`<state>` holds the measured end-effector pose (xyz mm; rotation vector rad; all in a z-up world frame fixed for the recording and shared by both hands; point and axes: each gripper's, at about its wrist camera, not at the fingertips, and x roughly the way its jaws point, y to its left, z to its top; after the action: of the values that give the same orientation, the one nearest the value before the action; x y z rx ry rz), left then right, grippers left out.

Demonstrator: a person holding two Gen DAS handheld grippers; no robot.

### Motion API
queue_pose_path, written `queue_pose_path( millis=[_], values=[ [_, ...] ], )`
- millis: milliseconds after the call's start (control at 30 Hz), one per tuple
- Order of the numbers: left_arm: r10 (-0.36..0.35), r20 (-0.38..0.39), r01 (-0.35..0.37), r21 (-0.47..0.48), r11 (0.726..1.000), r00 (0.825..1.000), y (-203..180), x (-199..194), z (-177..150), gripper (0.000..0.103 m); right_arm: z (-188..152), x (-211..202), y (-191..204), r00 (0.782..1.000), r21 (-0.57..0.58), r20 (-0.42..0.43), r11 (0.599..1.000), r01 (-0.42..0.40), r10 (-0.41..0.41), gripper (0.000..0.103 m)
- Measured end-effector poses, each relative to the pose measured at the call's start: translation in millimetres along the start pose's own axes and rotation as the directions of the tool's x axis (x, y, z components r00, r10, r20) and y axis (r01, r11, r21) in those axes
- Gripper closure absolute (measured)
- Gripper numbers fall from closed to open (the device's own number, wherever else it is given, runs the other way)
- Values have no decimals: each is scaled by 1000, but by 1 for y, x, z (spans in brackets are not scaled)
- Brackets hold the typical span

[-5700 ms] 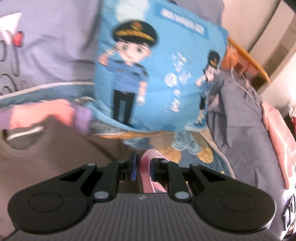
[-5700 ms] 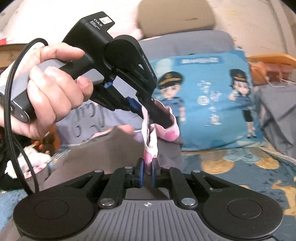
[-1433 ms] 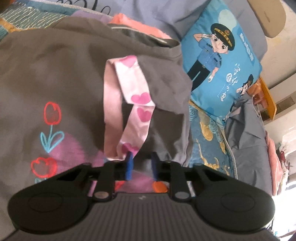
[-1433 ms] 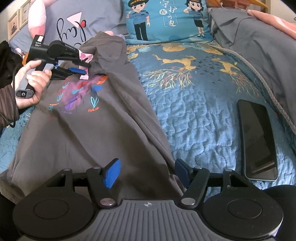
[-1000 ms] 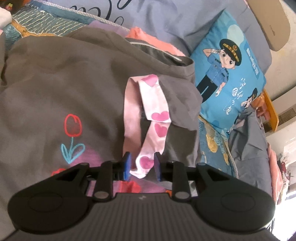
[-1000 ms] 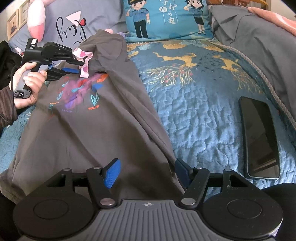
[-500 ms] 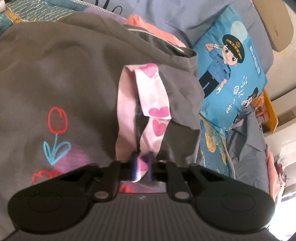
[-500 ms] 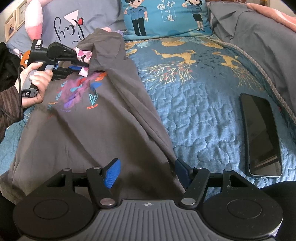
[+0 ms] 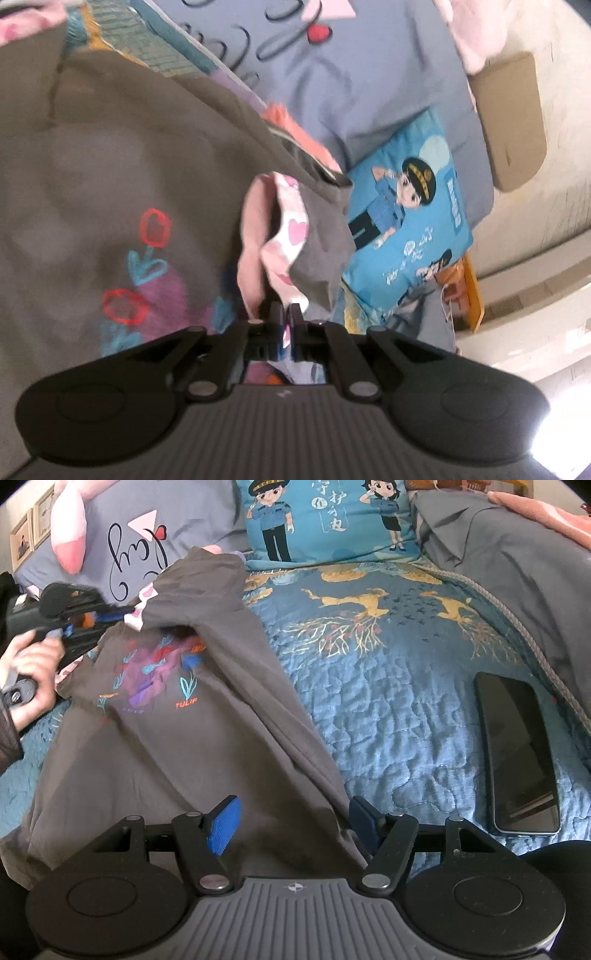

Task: Fold clothes
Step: 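Regrasp the pink cloth with the left gripper, adjust it, release, then grasp the grey shirt's side edge with the right gripper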

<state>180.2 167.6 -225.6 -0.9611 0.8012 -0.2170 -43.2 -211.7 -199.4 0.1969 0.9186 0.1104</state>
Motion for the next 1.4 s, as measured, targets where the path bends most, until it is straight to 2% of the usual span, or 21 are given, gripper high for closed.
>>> queue_pose_path(
  millis=[100, 200, 300, 367, 433, 533, 567, 733, 867, 1000, 1067, 1133, 1200, 1233, 1267, 1300, 1333, 1400],
  values=[
    [46, -1, -46, -8, 999, 999, 10, -5, 3, 101, 0, -3, 1, 1000, -10, -14, 1000, 27, -27, 39],
    [72, -12, -72, 9, 997, 997, 12, -5, 7, 101, -3, -7, 8, 993, -78, -35, 991, 106, -109, 39],
    [115, -33, -112, 82, 990, 993, 6, -2, 11, 100, -5, -9, 14, 979, -174, -44, 967, 188, -199, 39],
    [128, -50, -121, 113, 986, 991, 4, 0, 13, 94, -4, -9, 13, 971, -238, -48, 947, 218, -235, 33],
    [138, -64, -128, 136, 982, 988, 1, 4, 13, 75, -1, -5, 7, 973, -260, -86, 948, 186, -214, 27],
    [160, -71, -146, 168, 975, 985, -5, 12, 12, 60, 4, 6, -4, 972, -262, -162, 957, 124, -170, 28],
    [160, -76, -144, 173, 974, 984, -7, 13, 12, 58, 7, 11, -8, 969, -250, -191, 962, 106, -156, 28],
    [147, -97, -124, 210, 970, 984, -15, 16, 8, 39, 19, 34, -31, 939, -165, -332, 986, 35, -89, 28],
    [135, -114, -103, 251, 963, 984, -22, 13, 4, 38, 25, 35, -51, 913, -68, -407, 995, -73, 39, 27],
    [134, -132, -88, 309, 947, 982, -32, 13, -1, 38, 27, 32, -64, 887, -86, -450, 984, -158, 103, 27],
    [134, -141, -80, 338, 938, 981, -37, 12, -4, 34, 30, 35, -70, 867, -87, -482, 977, -196, 131, 27],
    [134, -150, -71, 366, 928, 979, -42, 12, -6, 29, 33, 45, -72, 841, -94, -524, 973, -213, 134, 27],
    [135, -153, -69, 377, 924, 979, -45, 12, -10, 29, 35, 56, -70, 817, -107, -563, 969, -223, 125, 22],
    [139, -153, -72, 380, 922, 978, -46, 12, -11, 29, 34, 59, -66, 810, -121, -575, 966, -229, 119, 12],
    [143, -152, -75, 382, 921, 978, -48, 12, -12, 29, 32, 61, -59, 806, -146, -583, 962, -232, 106, 6],
    [147, -152, -79, 385, 919, 977, -49, 12, -13, 29, 30, 64, -53, 802, -170, -591, 957, -235, 92, 6],
    [151, -151, -82, 388, 918, 977, -50, 12, -14, 29, 27, 64, -46, 804, -200, -591, 953, -228, 68, 6],
    [159, -148, -90, 391, 916, 976, -52, 12, -16, 25, 20, 60, -33, 822, -277, -570, 943, -186, -5, 16]
  ],
)
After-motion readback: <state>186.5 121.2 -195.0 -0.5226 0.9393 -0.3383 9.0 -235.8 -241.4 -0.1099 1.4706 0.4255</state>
